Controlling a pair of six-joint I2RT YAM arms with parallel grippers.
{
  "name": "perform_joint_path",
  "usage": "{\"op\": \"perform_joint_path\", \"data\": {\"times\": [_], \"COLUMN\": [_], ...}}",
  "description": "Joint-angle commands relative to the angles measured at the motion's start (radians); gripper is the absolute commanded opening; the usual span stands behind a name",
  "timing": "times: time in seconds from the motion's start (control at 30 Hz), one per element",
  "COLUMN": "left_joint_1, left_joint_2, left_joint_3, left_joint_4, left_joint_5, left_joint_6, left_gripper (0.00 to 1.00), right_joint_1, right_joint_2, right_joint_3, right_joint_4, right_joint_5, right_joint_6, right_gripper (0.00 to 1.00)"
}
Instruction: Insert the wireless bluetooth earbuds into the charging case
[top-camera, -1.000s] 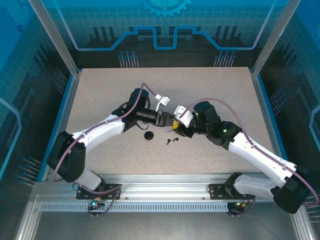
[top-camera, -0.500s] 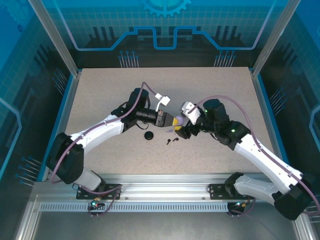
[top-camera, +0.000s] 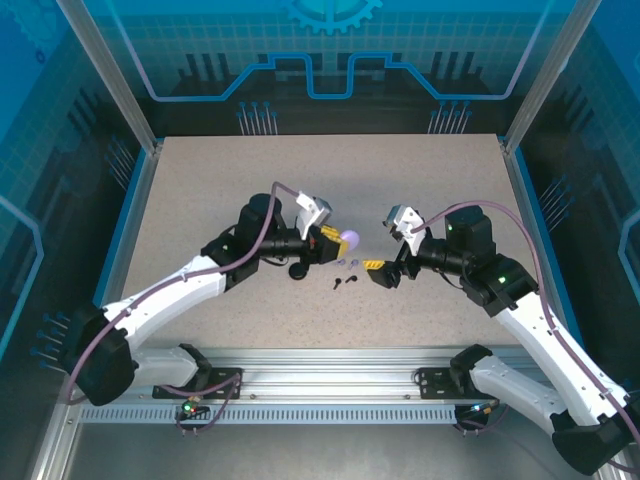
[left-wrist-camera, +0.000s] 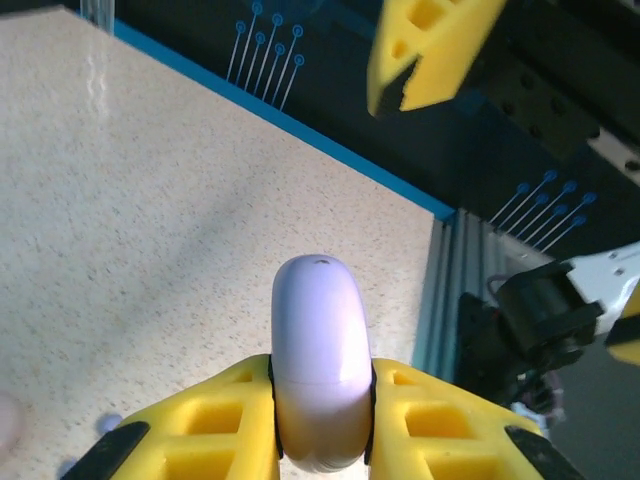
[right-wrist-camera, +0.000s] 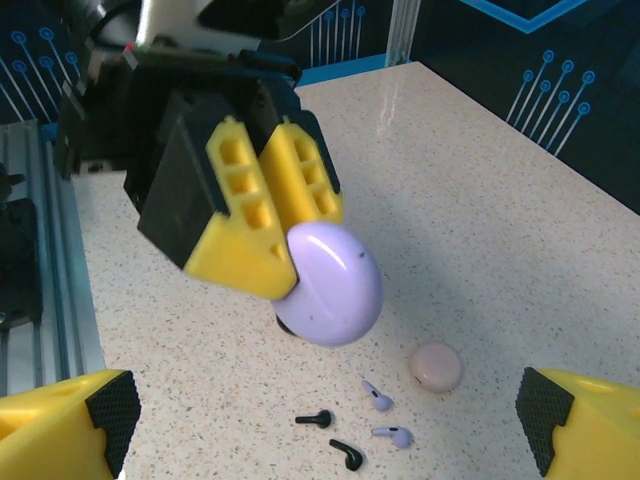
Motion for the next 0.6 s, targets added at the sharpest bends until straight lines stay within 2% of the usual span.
{"op": "perform_joint_path", "data": {"times": [0.0, 0.17, 0.23, 0.37, 0.57], "left_joint_1": [-0.044, -0.059, -0.061, -0.063, -0.066], "left_joint_2": [-0.055, -0.093, -0.098, -0.102, -0.109], "left_joint_3": [-0.079, -0.13, -0.132, -0.124, -0.119], "left_joint_4": [0.141, 0.228, 0.234, 0.229, 0.231], "left_joint_5": [-0.093, -0.115, -0.108, -0.089, -0.063], "left_joint_6": [0.205, 0.255, 0.261, 0.264, 0.256], "left_gripper": [0.14, 0.12, 0.12, 0.12, 0.12], "right_joint_1": [-0.013, -0.012, -0.012, -0.011, -0.006], "right_joint_2": [-0.014, -0.027, -0.018, 0.035, 0.097], "right_joint_3": [-0.027, -0.046, -0.044, -0.015, -0.014], "right_joint_4": [0.019, 0.05, 0.041, -0.013, 0.013], "right_joint_5": [-0.065, -0.08, -0.108, -0.149, -0.167], "right_joint_6": [-0.029, -0.079, -0.108, -0.132, -0.123], "right_gripper": [1.0, 0.97, 0.88, 0.78, 0.7]}}
